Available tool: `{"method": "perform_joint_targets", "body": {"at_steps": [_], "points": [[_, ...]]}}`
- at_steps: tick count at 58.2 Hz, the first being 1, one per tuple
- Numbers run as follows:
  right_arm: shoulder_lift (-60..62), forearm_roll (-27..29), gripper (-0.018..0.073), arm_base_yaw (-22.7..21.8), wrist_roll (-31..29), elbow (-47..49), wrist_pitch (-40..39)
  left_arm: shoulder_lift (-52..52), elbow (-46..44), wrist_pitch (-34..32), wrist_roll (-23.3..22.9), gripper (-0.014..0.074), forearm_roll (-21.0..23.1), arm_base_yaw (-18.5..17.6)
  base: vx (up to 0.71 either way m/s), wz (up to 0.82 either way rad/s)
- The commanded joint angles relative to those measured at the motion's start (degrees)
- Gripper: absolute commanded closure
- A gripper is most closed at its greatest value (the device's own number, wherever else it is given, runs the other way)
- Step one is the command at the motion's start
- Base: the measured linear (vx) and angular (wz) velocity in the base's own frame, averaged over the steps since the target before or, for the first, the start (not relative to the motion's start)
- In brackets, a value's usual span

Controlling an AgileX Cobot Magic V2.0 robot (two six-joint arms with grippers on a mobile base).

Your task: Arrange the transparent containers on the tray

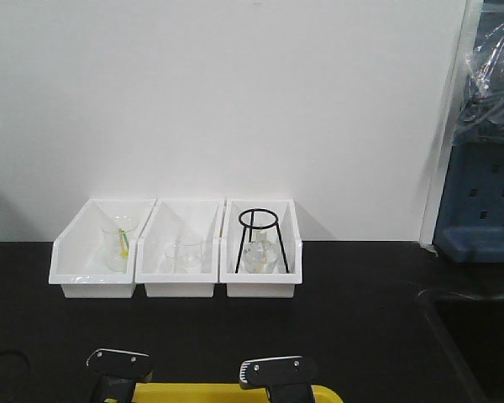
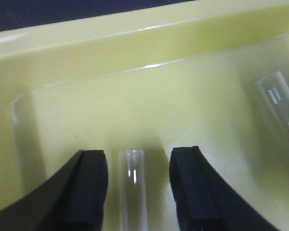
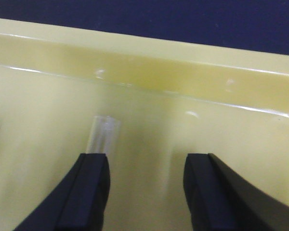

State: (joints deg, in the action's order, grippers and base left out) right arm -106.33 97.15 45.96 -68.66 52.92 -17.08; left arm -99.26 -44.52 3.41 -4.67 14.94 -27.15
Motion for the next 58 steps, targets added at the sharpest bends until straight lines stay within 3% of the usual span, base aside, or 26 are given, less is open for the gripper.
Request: {"method": "perform_joint_targets", "body": {"at_steps": [1,58], "points": [[2.4,-1.4,0.0125,-0.2,-0.3,1.5,0.0,2.2,-1.6,-3.4,-0.2,0.0162,0.6,-0.2,0.0,0.0],[2.5,-1.2,0.0001,-0.2,-0.1,1.5,-1.4,6.0,-1.6,-10.0,0.0,0.0162,0.6,-0.2,0.0,0.0]]}}
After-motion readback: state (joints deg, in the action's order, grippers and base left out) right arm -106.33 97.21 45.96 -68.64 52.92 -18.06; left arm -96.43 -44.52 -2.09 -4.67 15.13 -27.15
